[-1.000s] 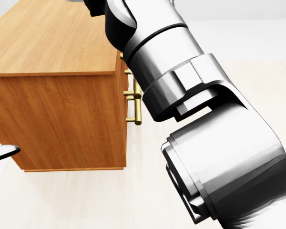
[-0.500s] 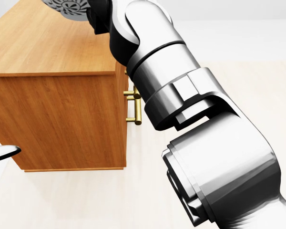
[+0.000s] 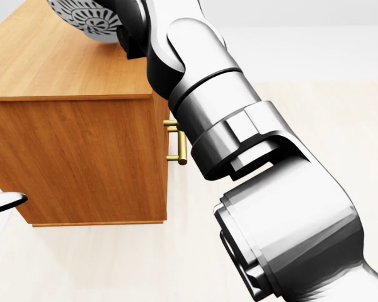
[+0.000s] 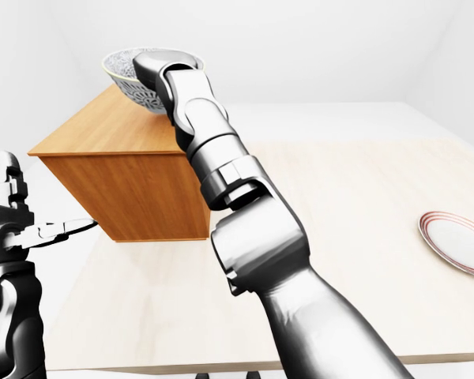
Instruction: Put the bowl on top of the cabinet.
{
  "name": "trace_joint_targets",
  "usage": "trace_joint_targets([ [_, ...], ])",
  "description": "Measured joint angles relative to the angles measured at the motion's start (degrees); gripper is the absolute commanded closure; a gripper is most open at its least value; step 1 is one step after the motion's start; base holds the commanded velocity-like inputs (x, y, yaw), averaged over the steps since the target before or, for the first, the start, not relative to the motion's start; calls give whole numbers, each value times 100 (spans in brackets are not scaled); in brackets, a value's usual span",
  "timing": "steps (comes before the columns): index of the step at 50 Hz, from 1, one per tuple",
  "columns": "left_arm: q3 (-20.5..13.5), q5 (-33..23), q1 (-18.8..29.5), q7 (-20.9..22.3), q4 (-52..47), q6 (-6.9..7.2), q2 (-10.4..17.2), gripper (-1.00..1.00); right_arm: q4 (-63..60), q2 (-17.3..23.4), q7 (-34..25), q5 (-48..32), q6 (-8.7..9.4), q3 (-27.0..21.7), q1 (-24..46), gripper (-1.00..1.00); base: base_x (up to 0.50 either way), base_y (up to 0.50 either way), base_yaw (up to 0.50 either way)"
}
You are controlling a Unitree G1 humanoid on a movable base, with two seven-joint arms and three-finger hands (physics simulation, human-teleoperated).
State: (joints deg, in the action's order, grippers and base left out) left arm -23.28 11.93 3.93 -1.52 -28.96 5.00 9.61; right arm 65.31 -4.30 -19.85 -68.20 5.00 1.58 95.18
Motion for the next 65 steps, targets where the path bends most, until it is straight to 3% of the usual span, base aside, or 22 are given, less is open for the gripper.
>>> trace_joint_targets([
  [14, 7, -7, -2, -2, -21, 0, -8, -100, 2, -18, 28, 42, 0, 3, -72, 100, 0, 0, 0],
  [16, 7, -7, -1, -2, -22, 0, -8, -100, -2, -20, 63, 36, 0, 2, -78, 62, 0, 0, 0],
  [17, 7, -7, -1, -2, -23, 0, -8, -100, -3, -20, 68, 31, 0, 2, -81, 11, 0, 0, 0],
  [18, 7, -6, -1, -2, -24, 0, -8, -100, -4, -22, 91, 45, 0, 1, -86, -4, 0, 0, 0],
  [19, 7, -6, 0, -3, -25, 0, -8, -100, -12, -24, 112, 64, 0, -4, -84, -33, 0, 0, 0],
  [20, 8, -7, 0, -3, -27, 0, -8, -100, -17, -24, 128, 79, 0, -6, -81, -76, 0, 0, 0],
  [21, 8, -6, 0, -3, -28, 0, -8, -100, -22, -23, 143, 91, 0, -9, -78, -100, 0, 0, 0],
  [45, 36, -30, 4, -2, 13, 0, -18, -100, -119, -83, 405, 214, 0, -25, 193, -100, 0, 0, 0],
  [65, 46, -40, -10, 1, 7, 0, -24, -100, -321, -124, 648, 581, 0, -173, 1702, -100, 0, 0, 0],
])
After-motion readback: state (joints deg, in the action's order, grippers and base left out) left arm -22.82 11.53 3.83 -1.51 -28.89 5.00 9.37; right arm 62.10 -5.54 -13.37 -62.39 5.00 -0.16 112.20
